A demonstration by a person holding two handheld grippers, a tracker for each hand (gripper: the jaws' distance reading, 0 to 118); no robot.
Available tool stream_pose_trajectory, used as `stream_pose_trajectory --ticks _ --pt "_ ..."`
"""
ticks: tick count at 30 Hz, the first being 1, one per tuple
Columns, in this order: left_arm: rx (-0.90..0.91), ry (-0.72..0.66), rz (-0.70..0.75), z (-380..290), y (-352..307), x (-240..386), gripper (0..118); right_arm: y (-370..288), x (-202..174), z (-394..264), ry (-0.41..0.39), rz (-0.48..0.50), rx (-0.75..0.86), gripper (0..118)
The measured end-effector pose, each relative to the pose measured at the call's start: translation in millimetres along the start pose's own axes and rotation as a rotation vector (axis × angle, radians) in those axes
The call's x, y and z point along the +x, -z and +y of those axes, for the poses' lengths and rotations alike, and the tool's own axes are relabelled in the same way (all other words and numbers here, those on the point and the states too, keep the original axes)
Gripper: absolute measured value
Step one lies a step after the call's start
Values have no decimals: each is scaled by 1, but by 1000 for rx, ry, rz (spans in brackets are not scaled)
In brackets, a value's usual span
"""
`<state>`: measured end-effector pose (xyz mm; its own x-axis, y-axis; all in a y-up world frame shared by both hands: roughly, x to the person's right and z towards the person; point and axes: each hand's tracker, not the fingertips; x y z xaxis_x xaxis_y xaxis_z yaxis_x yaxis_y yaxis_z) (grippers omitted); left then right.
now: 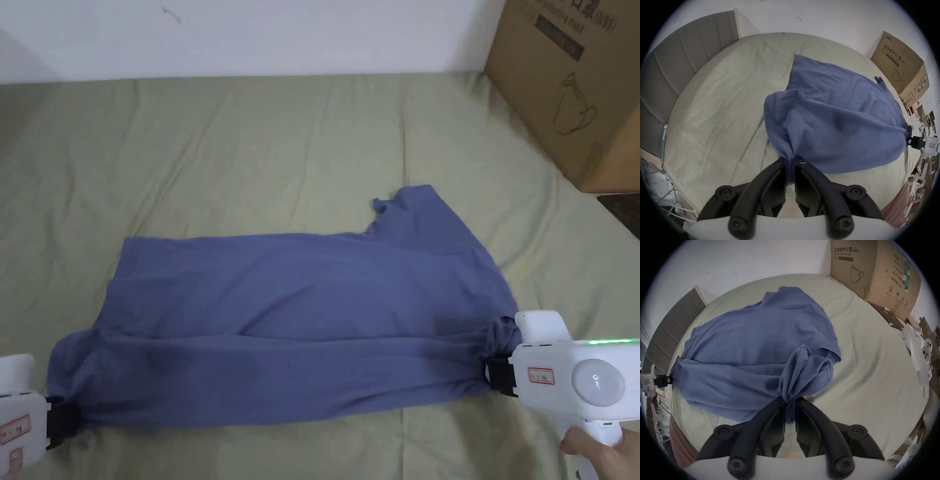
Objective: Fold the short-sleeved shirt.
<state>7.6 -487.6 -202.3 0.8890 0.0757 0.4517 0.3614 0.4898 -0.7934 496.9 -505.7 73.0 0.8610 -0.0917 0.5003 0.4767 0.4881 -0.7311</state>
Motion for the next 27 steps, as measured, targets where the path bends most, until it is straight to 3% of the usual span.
stream_pose_trajectory --ticks 4,7,9,12,16,18,19,20,21,23,27 --pt "28 6 -21 -1 -22 -4 8 -25 7 -4 58 36 50 12" --pt "33 46 -1 -9 -40 -1 8 -46 8 -16 44 35 51 12" --pt "24 72 13 -22 -51 0 8 -57 8 -33 32 27 38 12" --pt "-2 68 7 -50 -64 -6 8 -69 14 -71 92 52 5 12" --pt "-44 70 31 -88 -67 -8 10 -70 16 -114 112 58 -41 14" --pt "-51 47 19 -95 -64 -12 11 -65 25 -121 207 92 -30 16" --pt "-47 36 26 -95 -63 -12 21 -62 28 -119 273 43 -55 28" --pt "-56 41 72 -93 -64 -11 47 -61 31 -119 299 11 -42 52" --pt "-39 54 79 -89 -68 -8 65 -64 32 -117 301 -8 -15 70" --pt "35 42 55 -78 -81 -7 84 -78 32 -108 286 -13 68 93" --pt "130 -3 -12 -48 -100 -2 86 -97 31 -79 278 16 113 93"
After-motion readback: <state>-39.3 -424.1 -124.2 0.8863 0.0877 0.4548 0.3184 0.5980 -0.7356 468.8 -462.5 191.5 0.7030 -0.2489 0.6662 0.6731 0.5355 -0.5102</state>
